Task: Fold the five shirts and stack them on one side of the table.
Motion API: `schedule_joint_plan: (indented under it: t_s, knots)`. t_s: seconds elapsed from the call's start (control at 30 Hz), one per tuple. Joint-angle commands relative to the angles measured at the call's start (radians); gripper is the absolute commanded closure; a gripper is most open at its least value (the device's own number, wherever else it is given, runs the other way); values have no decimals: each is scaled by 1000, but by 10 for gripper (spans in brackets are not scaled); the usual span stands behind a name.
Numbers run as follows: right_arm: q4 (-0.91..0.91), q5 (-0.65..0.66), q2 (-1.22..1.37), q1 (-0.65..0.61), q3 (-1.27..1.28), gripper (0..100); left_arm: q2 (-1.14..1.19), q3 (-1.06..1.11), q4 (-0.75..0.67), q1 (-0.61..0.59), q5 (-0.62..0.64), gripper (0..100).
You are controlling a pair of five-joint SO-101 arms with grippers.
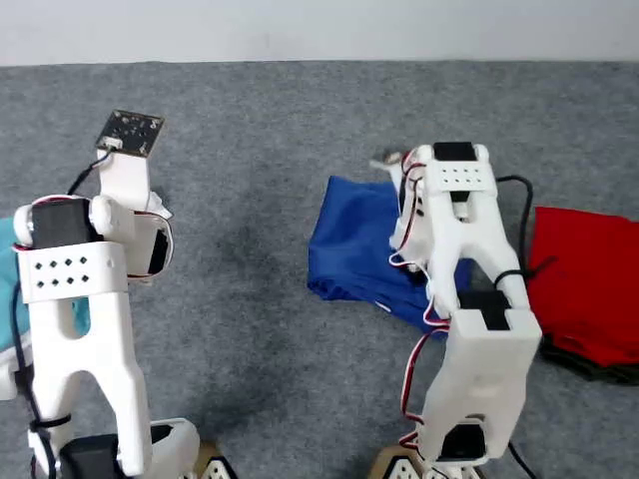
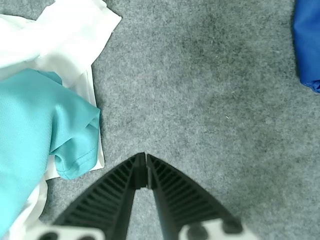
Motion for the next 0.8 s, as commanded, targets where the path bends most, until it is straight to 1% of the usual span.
schedule_joint_plan:
  t_s: [0.0, 0.1, 0.23, 0.3, 0.4, 0.53, 0.6, 0.67, 0.77]
  knots:
    - [85, 3, 10, -4, 11, 988, -35, -4, 26, -3, -5, 994]
    - [82, -38, -19, 4, 43, 989, -35, -4, 26, -3, -5, 994]
    - [77, -38, -131, 7, 41, 989, -34, -4, 26, -3, -6, 994]
    - [47, -38, -193, 7, 41, 989, -32, -4, 26, -3, -8, 994]
    - [-25, -43, -242, 41, 41, 987, -32, -4, 26, -3, -8, 994]
    - [-110, -44, -194, 110, 48, 987, -34, -4, 26, -3, -8, 994]
    - [-90, -44, -133, 125, 48, 988, -34, -4, 26, -3, -8, 994]
    - [-27, -46, -71, 124, 48, 988, -34, -4, 26, -3, -8, 994]
    - [73, -46, 5, 91, 48, 988, -29, -4, 26, -3, -8, 994]
